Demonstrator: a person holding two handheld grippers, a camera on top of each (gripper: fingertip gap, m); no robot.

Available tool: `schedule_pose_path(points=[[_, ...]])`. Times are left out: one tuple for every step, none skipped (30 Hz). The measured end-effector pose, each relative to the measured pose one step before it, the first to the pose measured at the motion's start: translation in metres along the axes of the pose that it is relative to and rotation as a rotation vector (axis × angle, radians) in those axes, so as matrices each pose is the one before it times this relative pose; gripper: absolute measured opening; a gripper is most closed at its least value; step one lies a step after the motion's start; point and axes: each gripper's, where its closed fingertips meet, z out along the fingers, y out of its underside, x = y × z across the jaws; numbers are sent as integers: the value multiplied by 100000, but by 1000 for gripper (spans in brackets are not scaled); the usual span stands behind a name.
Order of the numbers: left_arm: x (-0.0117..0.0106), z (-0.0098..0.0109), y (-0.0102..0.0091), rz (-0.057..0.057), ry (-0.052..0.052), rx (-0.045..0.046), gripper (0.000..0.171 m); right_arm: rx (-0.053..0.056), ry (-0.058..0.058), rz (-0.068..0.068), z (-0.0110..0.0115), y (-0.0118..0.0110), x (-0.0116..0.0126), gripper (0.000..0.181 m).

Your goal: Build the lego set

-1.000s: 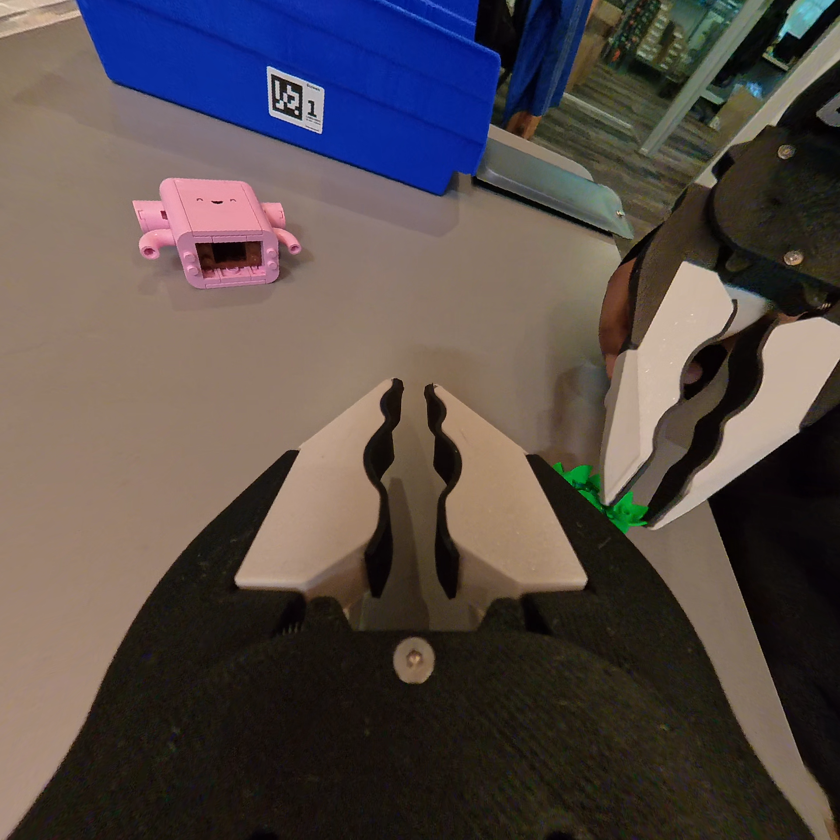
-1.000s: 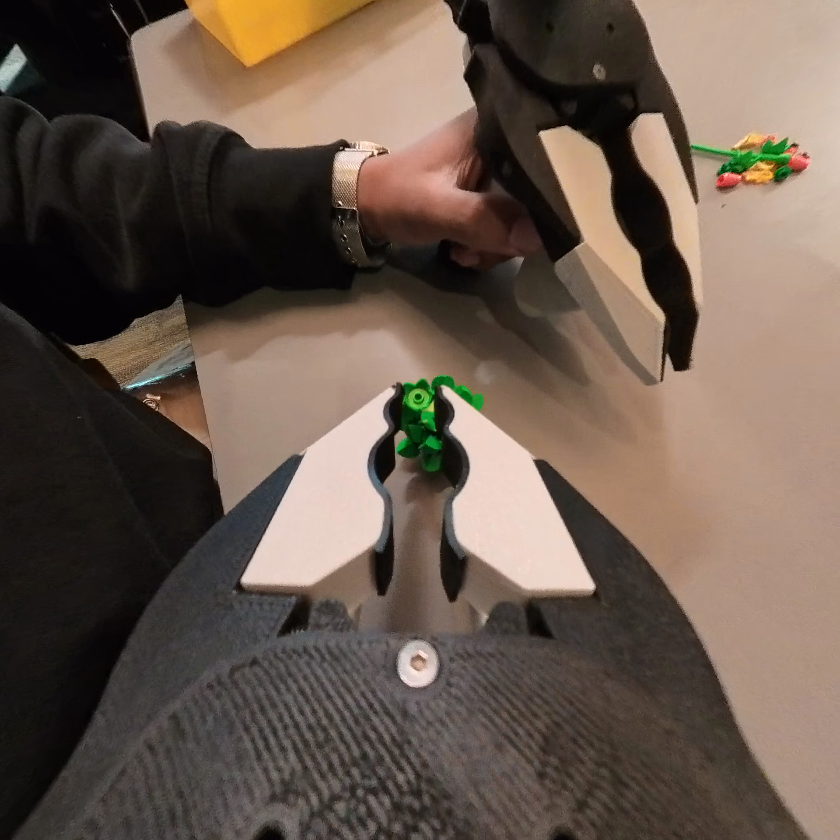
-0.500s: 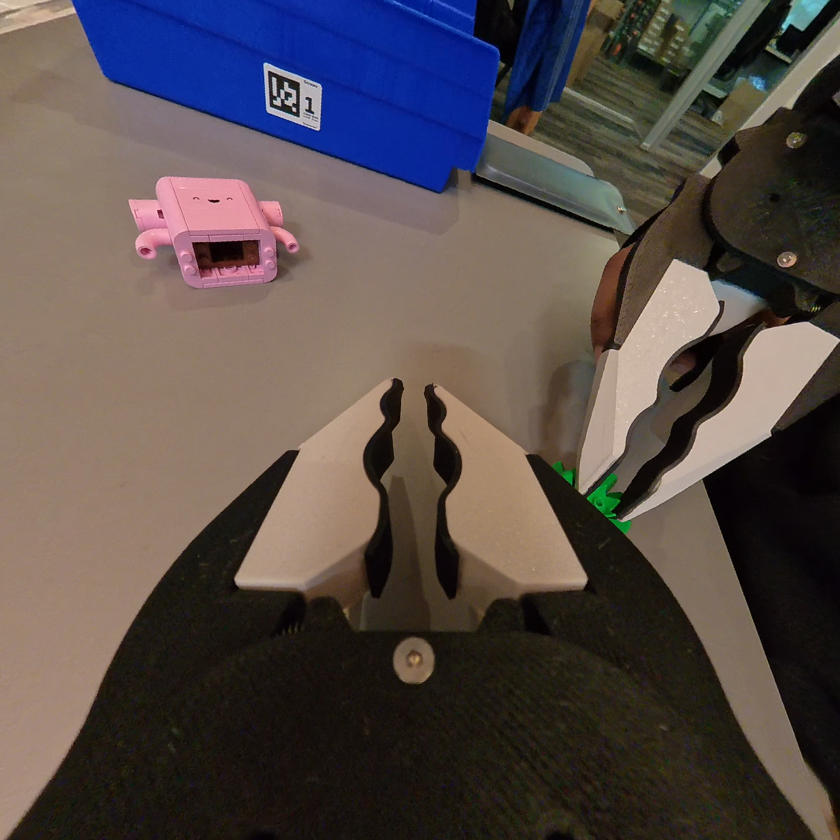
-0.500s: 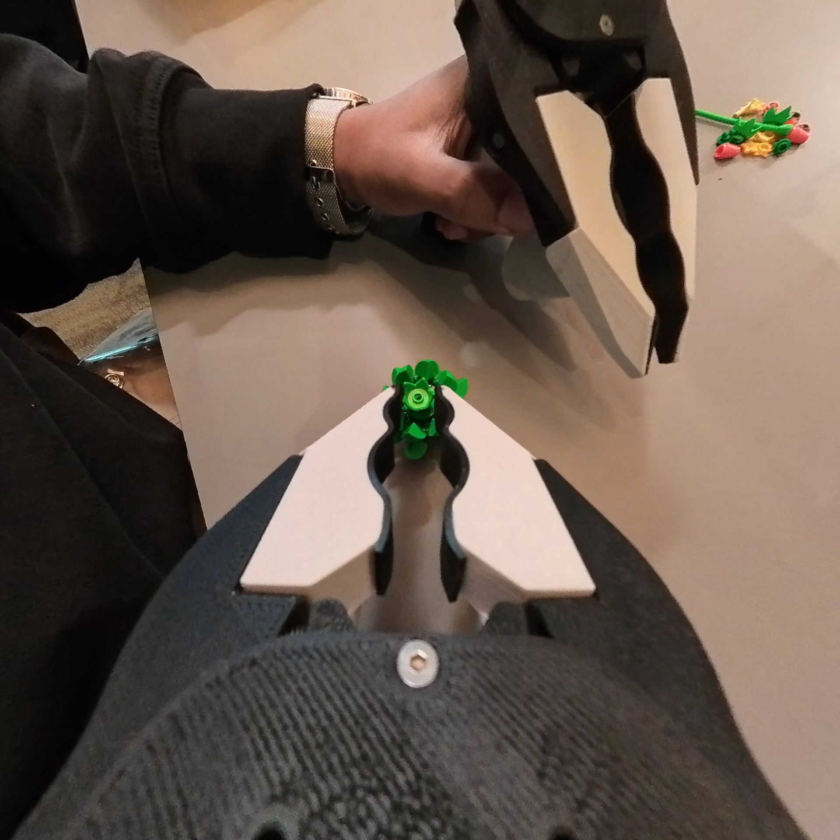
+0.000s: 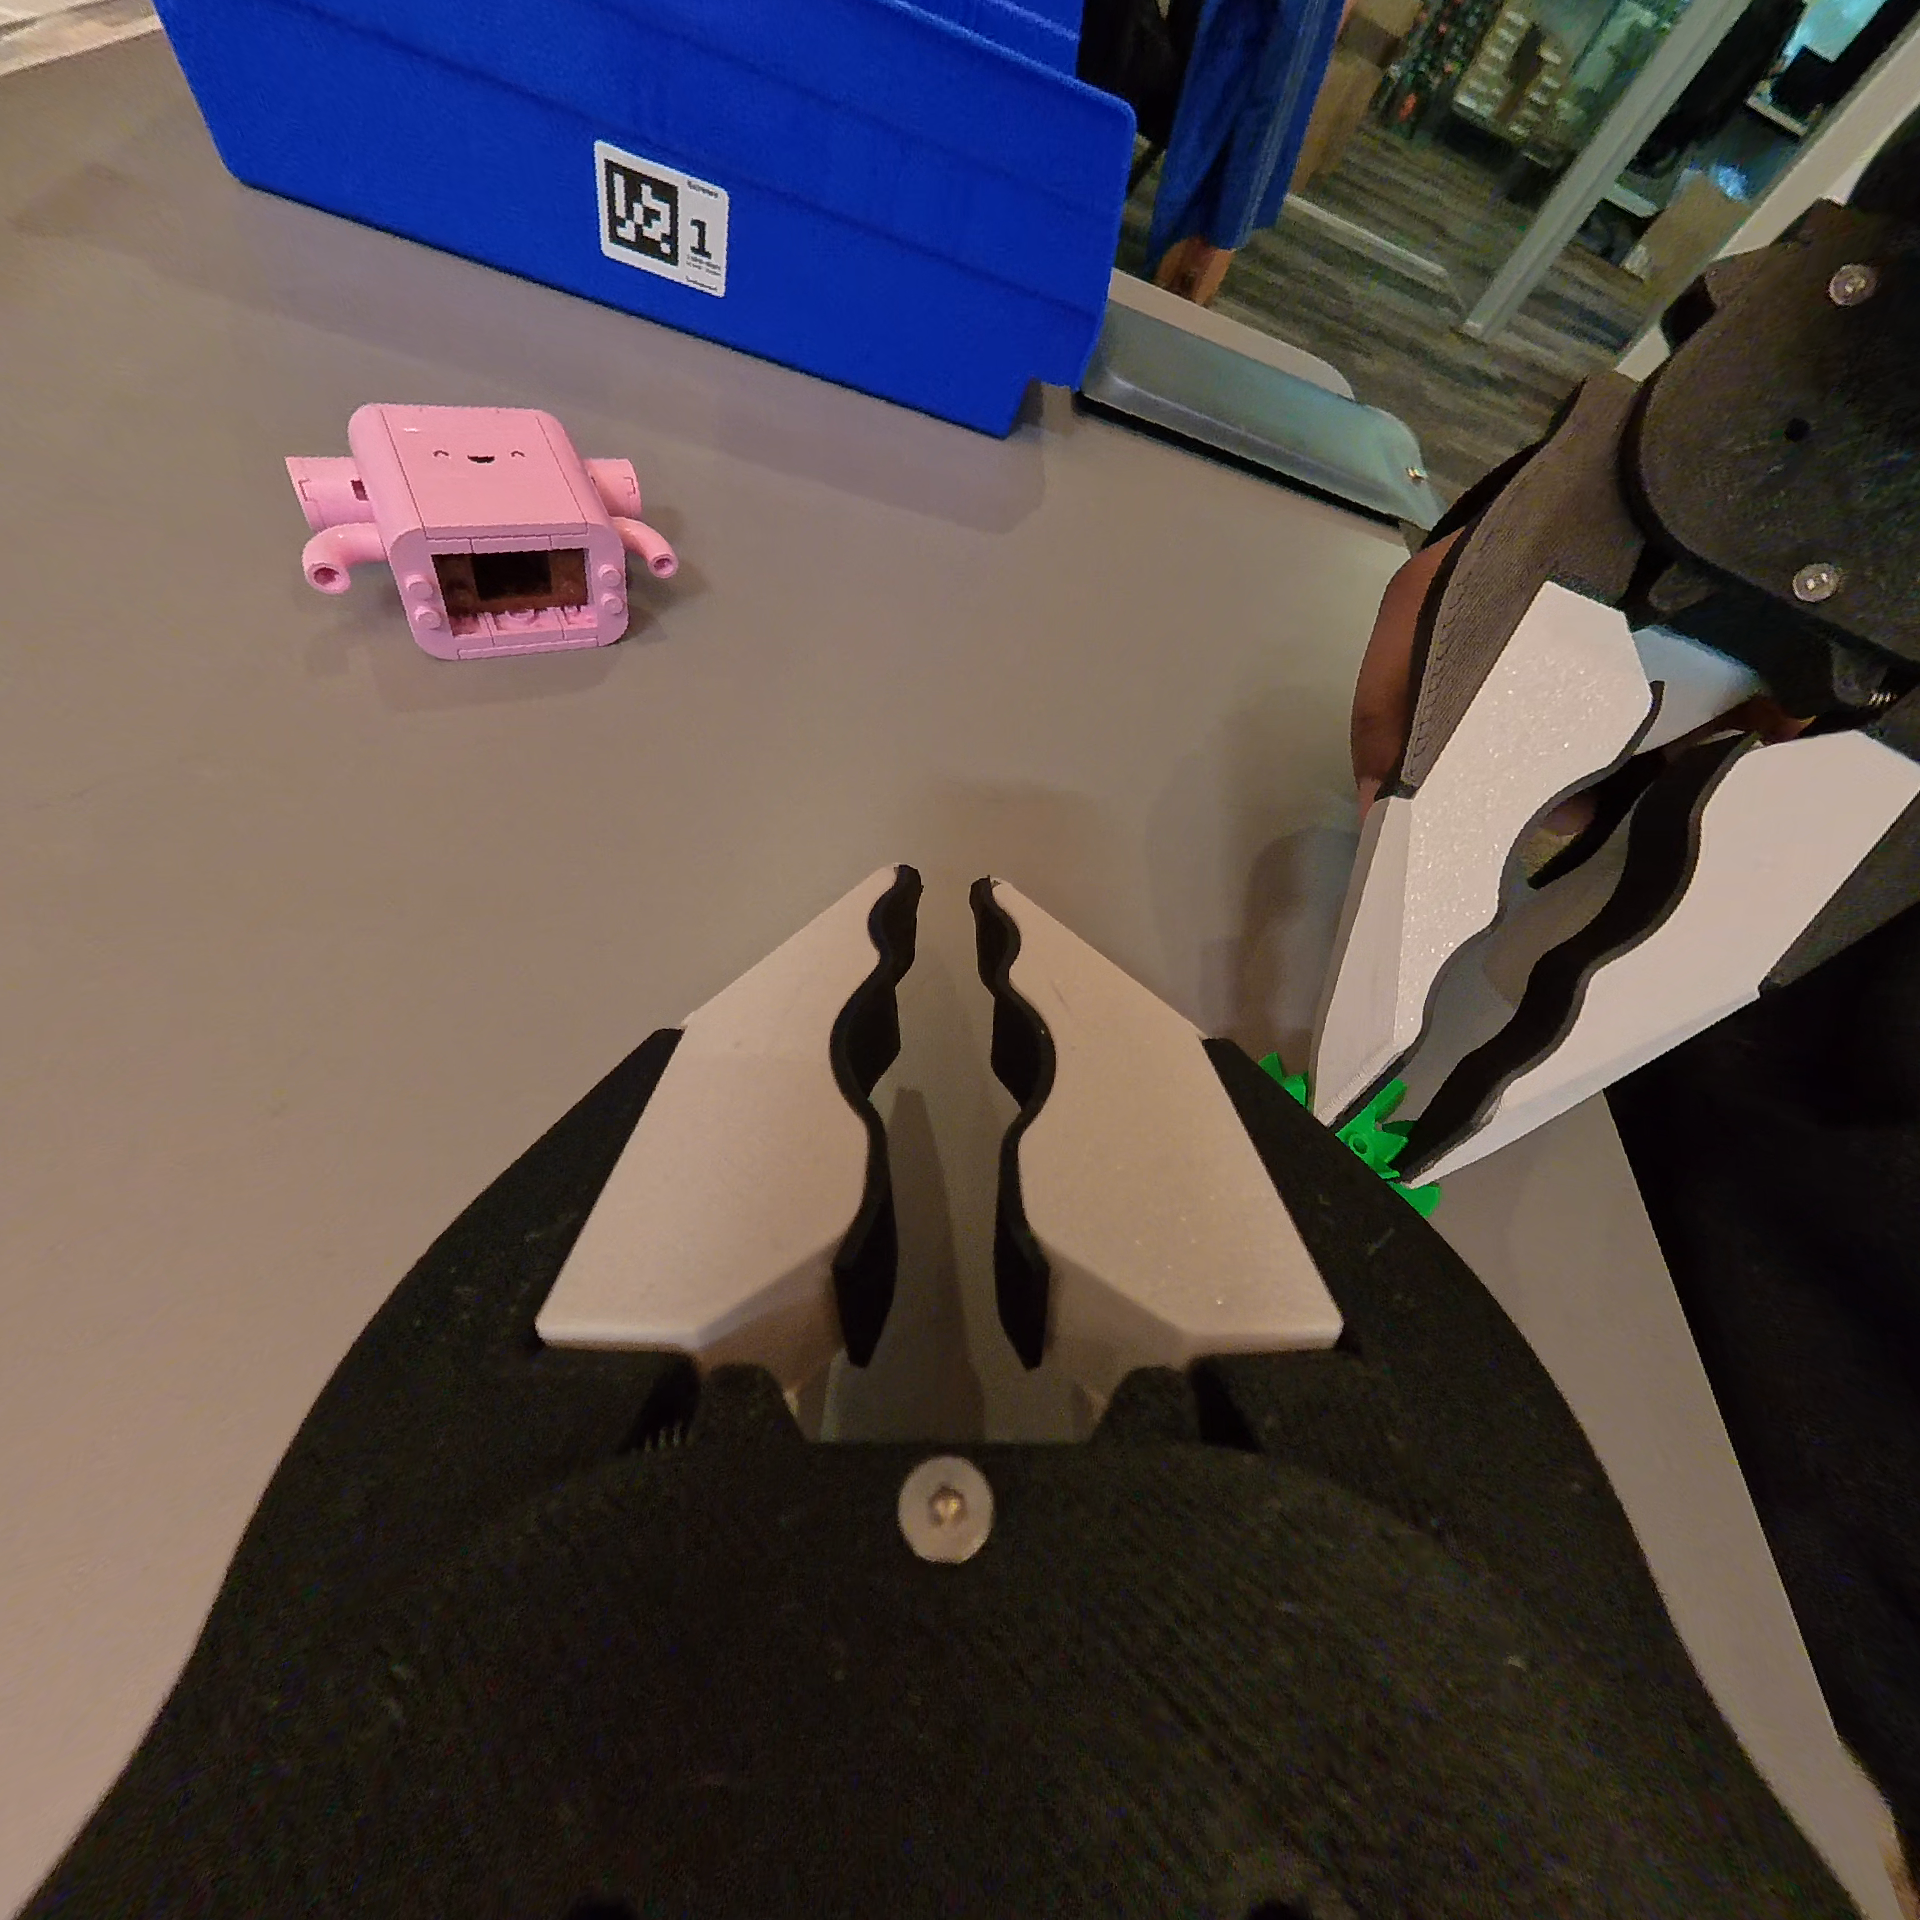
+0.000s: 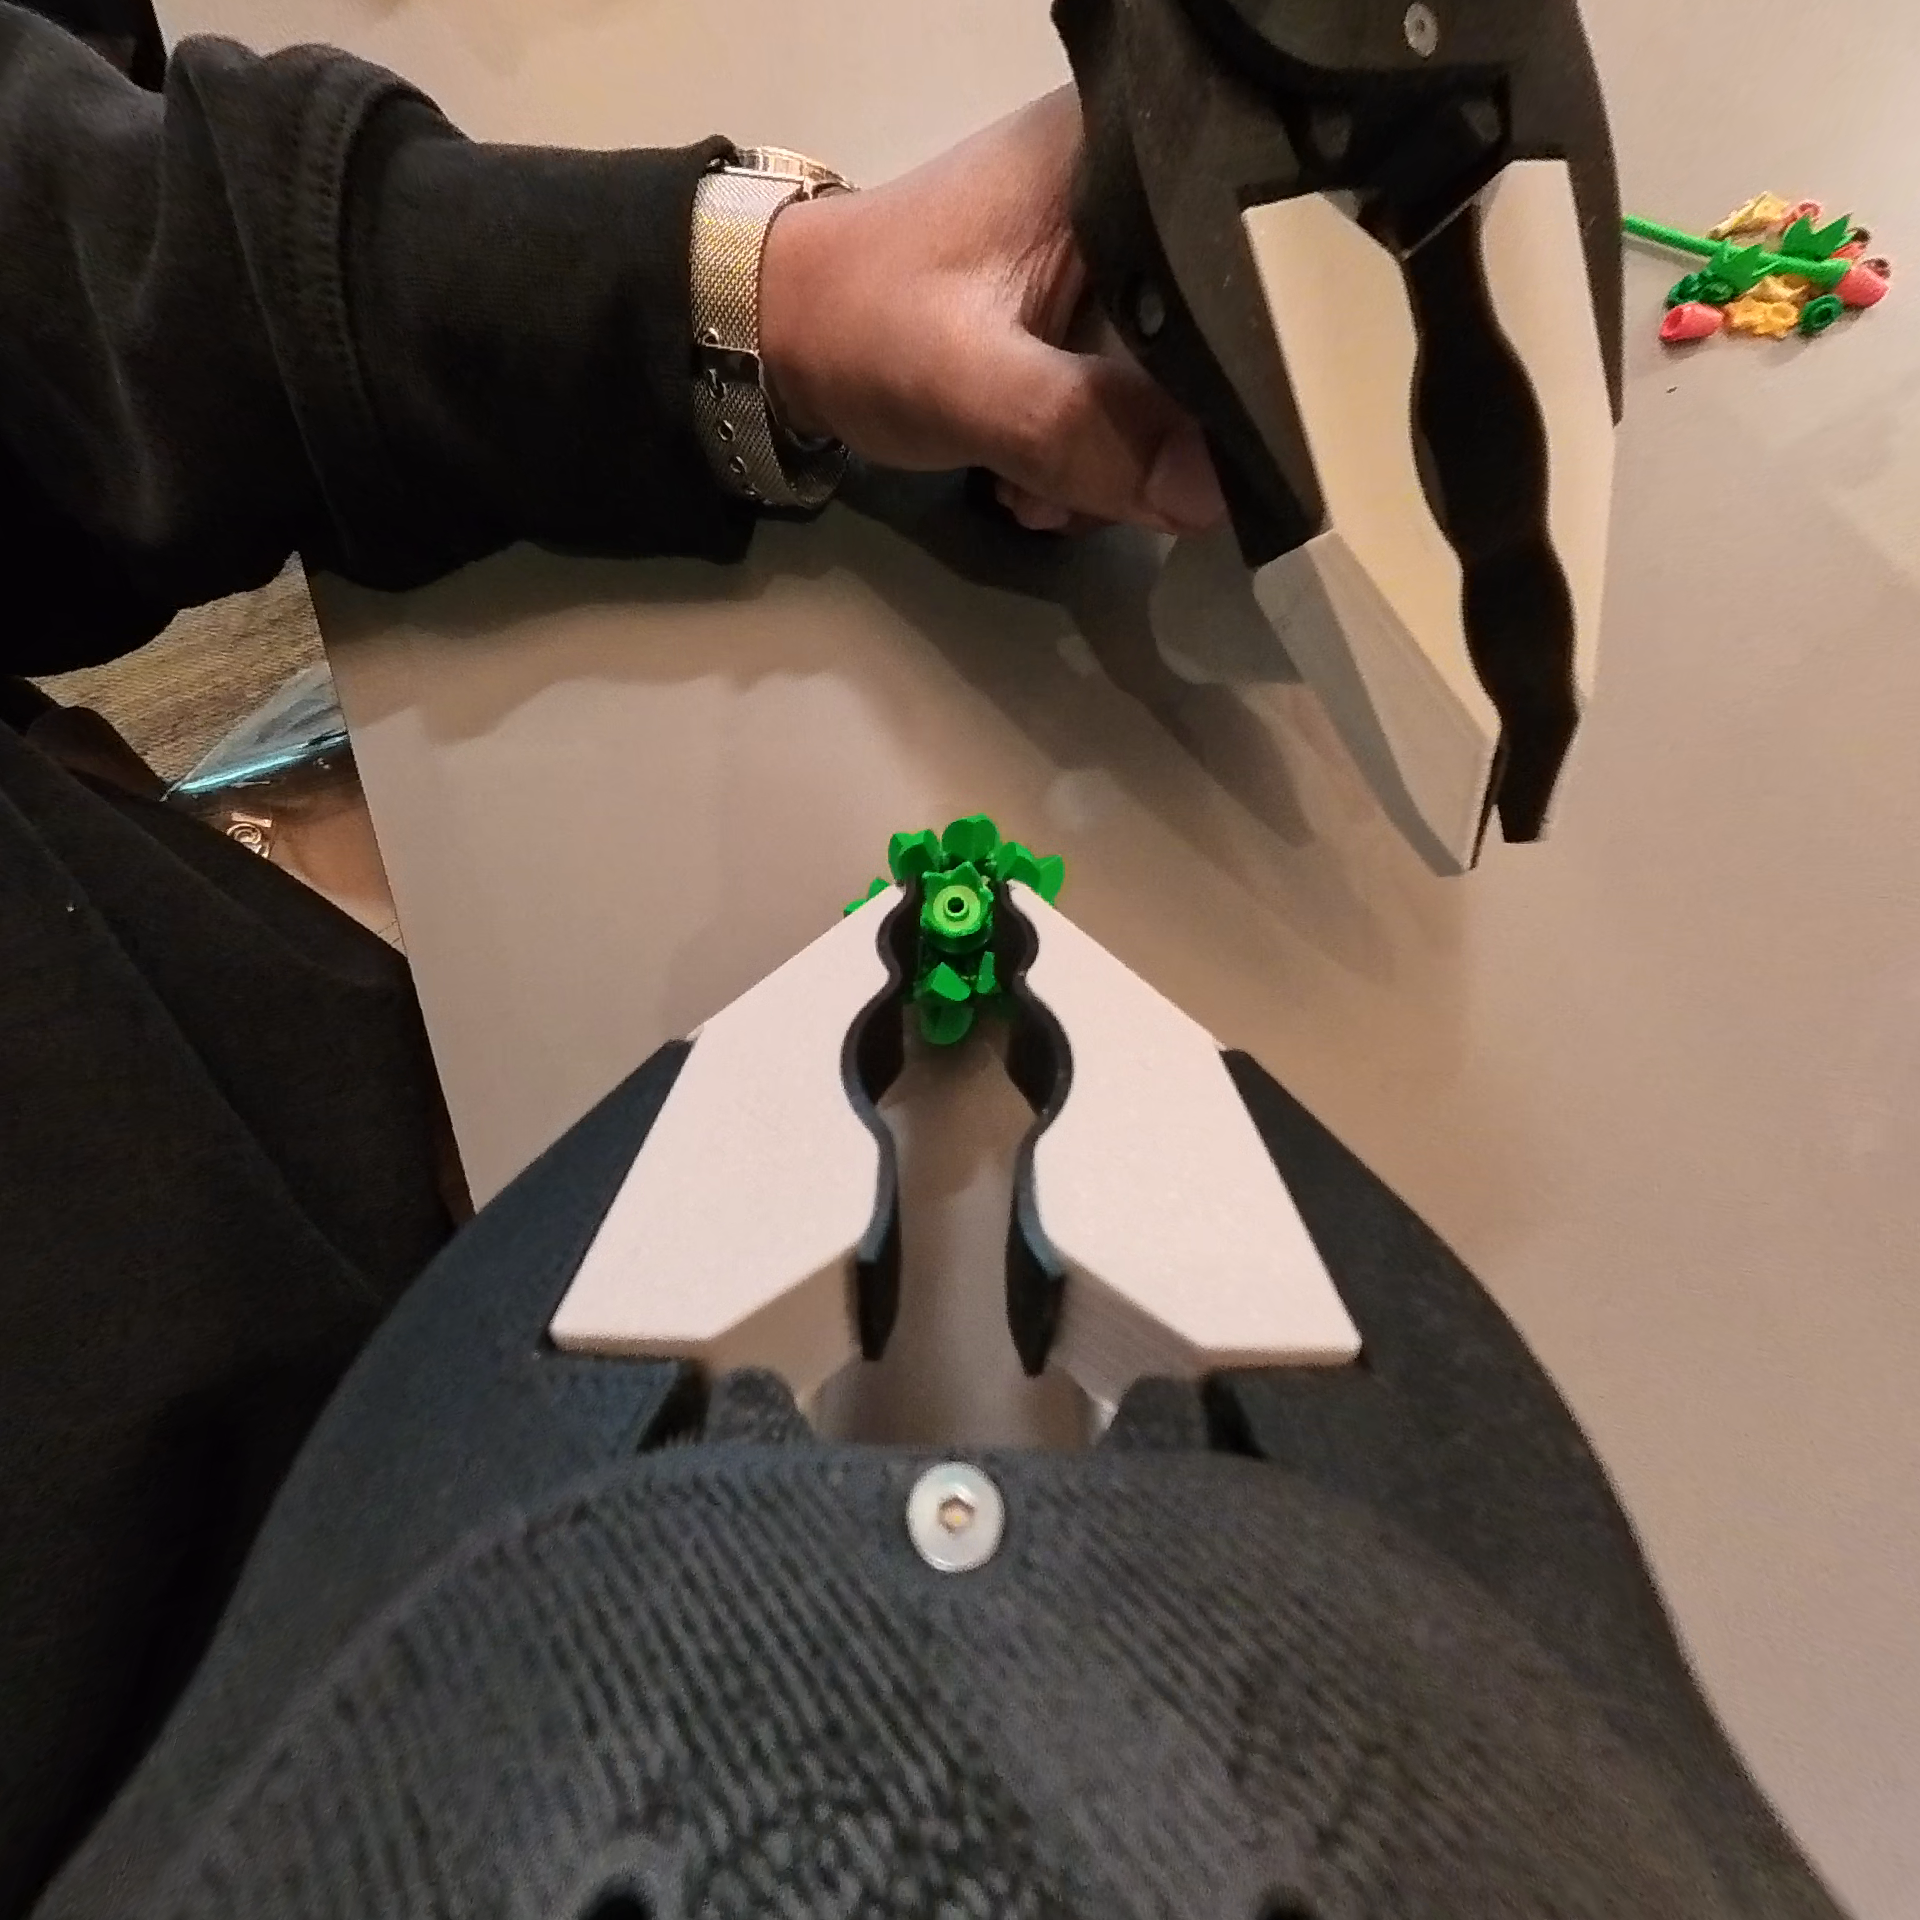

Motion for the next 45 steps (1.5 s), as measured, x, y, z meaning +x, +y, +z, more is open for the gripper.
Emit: schedule_pose_path(points=[[7,0,-1,-24,38,5,9,-279,-467,335,-3,26,4,12],[1,3,-3,-46,41,-12,9,-407,-489,430,-5,37,-5,12],[5,-1,3,-35,21,-18,9,-511,-406,281,-18,44,7,12],[-4,0,-1,14,-19,6,9,-536,-262,65,-6,26,-6,12],[-3,1,-2,23,-10,11,9,-560,-118,-134,-11,22,-3,12],[3,7,-1,14,-8,-10,9,-615,27,-417,5,16,0,12],[4,-2,5,-19,16,-33,9,-613,111,-575,8,1,3,12],[2,-1,1,-5,12,-9,9,-498,51,-390,14,-2,-8,12],[3,7,0,6,-12,-13,9,-435,-117,-78,18,-3,-3,12],[-2,-2,3,11,-6,-24,9,-448,-257,181,18,-8,0,12],[2,6,1,7,-22,-24,9,-578,-313,232,8,-4,-11,12],[-1,-2,4,8,-3,-30,9,-699,-271,215,4,5,7,12],[-1,7,1,23,-32,-20,9,-819,-197,163,6,14,-7,12],[-1,6,1,18,-33,-25,9,-915,-134,75,-1,12,-2,12],[-8,1,1,-8,-4,-41,9,-1040,-205,85,11,7,-19,11],[12,5,4,-4,43,-48,9,-1161,-206,146,14,8,-21,11],[-1,1,0,-14,42,-35,9,-1256,-250,188,10,13,-19,11],[10,7,0,1,30,-15,9,-1371,-322,66,19,5,-17,11],[1,-1,3,11,12,-19,9,-1433,-293,-79,20,4,-11,11],[2,10,10,31,15,-29,9,-1412,-229,-141,22,-1,-17,11],[5,2,-6,47,-1,-33,9,-1318,-258,-163,26,-16,-19,11],[4,5,4,28,2,-43,9,-1262,-188,-298,31,-12,-9,11],[-2,5,3,38,-35,-41,9,-1228,-26,-450,24,-3,-7,11],[3,2,8,65,-38,-37,9,-1181,111,-527,12,12,-5,11],[9,1,9,69,1,-45,9,-1025,250,-622,13,4,-1,12],[6,12,4,71,1,-63,9,-830,361,-687,5,8,4,12],[7,2,10,33,26,-91,9,-732,336,-592,-1,10,-8,12],[5,12,4,60,-12,-64,9,-628,221,-676,-3,10,-31,12],[-1,2,7,107,-49,-35,9,-287,333,-953,11,-3,-30,12],[16,2,3,114,15,-82,9,268,-163,-970,16,-31,-98,12],[20,13,13,111,28,-109,9,505,-1288,-484,20,-37,-234,12],[5,12,22,91,26,-127,9,379,-1658,153,-30,-12,-226,12],[16,11,16,129,6,-131,9,112,-1181,332,-36,18,-128,14],[14,8,5,178,-2,-114,8,-83,-481,261,-50,45,-26,15],[18,11,15,127,23,-128,8,-92,-53,121,-91,24,7,16],[17,20,18,75,68,-120,8,63,115,-178,-97,-33,0,18],[16,5,6,1,136,-95,8,233,260,-440,-123,-81,-8,20],[12,5,9,-63,134,-40,8,127,167,-575,-104,-82,-45,20],[1,-10,-4,-53,110,29,8,-255,224,-627,-80,-32,-33,20],[3,-3,-2,-81,135,77,8,-571,568,-790,-78,-2,3,20],[9,-8,-11,-86,96,115,8,-551,906,-972,-84,2,62,19],[-5,-13,-13,-69,99,109,8,-315,842,-1016,-99,-25,71,16],[12,-5,-4,-65,92,48,8,-105,485,-846,-86,-74,34,13],[-2,3,-3,2,42,-10,8,-9,76,-554,-74,-99,-9,11],[11,6,18,15,69,-86,8,-106,-299,-264,-28,-98,-29,10]])
